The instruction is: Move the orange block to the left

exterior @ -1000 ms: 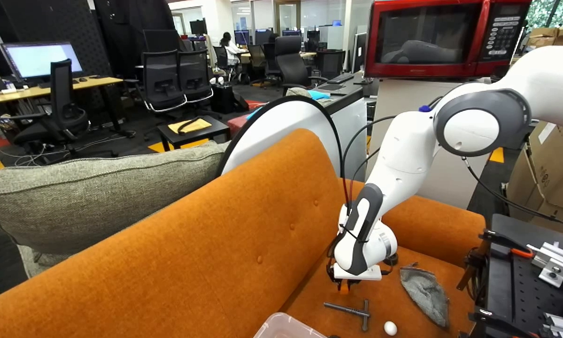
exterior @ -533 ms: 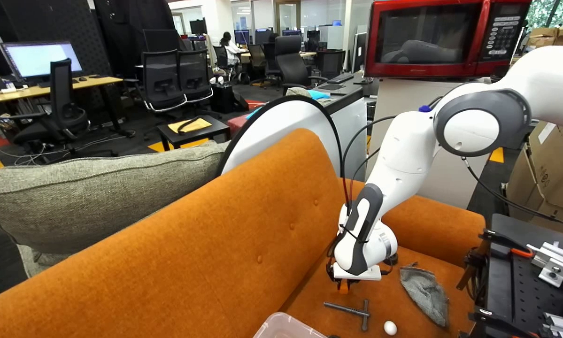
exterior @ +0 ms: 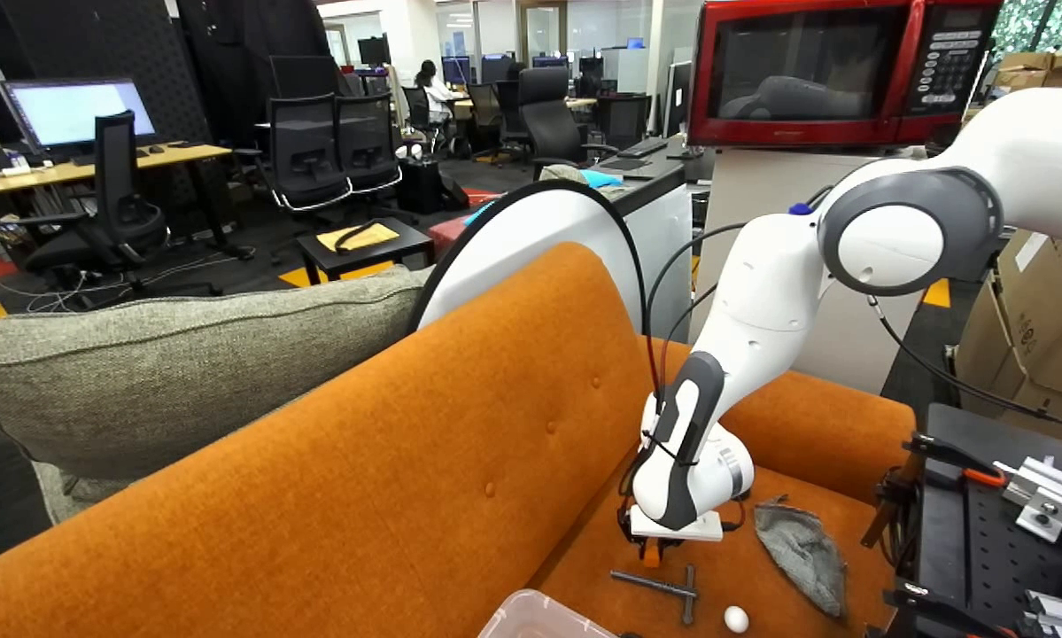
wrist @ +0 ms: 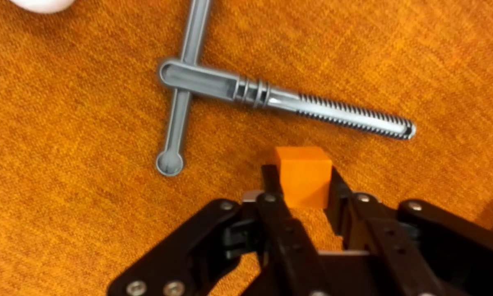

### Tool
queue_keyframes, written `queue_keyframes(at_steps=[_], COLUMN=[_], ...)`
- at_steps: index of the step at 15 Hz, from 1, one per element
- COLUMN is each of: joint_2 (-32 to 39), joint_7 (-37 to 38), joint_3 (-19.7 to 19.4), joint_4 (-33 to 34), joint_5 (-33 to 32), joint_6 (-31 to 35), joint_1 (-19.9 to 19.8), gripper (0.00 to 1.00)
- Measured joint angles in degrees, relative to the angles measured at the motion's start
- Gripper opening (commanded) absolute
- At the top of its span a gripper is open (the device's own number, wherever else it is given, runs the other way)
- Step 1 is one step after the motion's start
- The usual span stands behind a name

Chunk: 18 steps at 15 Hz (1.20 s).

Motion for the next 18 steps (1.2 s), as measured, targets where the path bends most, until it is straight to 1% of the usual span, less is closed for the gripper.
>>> queue_keyframes(at_steps=[4,7,10,18], joint_2=[-0.58,-1.61,-1.82,-1.02], joint_7=[0.73,2.15,2.24,2.24], joint_3=[-0.13,-2.16,-2.69,-2.69], joint_4=[-3.57,-6.02,-6.50,-5.52], joint_5=[0.67,2.13,2.31,2.31], joint_6=[4.71,8.82,10.85,10.60], joint_1=[2.77,5.90,6.07,4.82], gripper=[0.07,0.07,0.07,0.07])
